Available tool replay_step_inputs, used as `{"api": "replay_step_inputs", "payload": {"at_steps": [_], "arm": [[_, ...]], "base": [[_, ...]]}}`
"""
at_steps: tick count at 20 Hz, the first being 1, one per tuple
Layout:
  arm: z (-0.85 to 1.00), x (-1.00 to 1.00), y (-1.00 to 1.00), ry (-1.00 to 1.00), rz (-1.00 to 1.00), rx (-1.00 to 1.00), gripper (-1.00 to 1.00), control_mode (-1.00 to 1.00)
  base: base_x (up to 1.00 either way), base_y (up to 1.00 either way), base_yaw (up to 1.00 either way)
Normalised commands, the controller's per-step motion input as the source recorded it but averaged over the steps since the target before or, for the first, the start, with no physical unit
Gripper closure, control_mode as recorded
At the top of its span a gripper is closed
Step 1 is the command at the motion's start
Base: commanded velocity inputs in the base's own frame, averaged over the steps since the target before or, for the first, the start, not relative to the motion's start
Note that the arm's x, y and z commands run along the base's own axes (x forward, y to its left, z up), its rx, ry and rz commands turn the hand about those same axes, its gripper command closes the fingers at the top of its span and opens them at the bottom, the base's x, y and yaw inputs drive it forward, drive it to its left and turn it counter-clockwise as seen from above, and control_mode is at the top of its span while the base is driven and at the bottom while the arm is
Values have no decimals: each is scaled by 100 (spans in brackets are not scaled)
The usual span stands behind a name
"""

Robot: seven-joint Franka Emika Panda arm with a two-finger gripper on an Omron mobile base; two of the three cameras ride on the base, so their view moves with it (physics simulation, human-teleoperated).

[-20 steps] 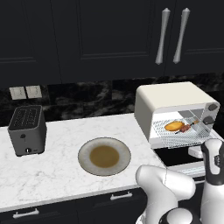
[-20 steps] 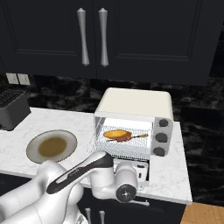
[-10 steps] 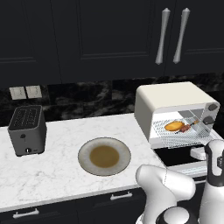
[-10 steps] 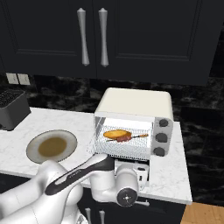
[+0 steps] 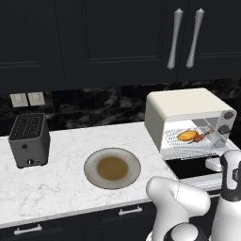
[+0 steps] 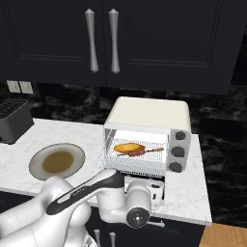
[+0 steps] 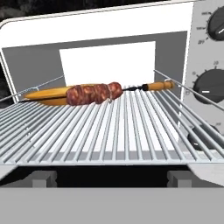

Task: Pick up the kebab skewer and baguette bread, and place them inside the toaster oven. Close the toaster oven door and start by setting the timer.

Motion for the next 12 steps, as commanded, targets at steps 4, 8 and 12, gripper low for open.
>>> {"api": "replay_step_inputs", "payload": {"at_steps": [4,8,12], "arm": [[1,0,0,0,-1,0,-100,-100],[0,6,0,0,0,0,-100,-100],[0,8,0,0,0,0,-100,-100]], "base": [[0,0,0],[0,0,0],[0,0,0]]}}
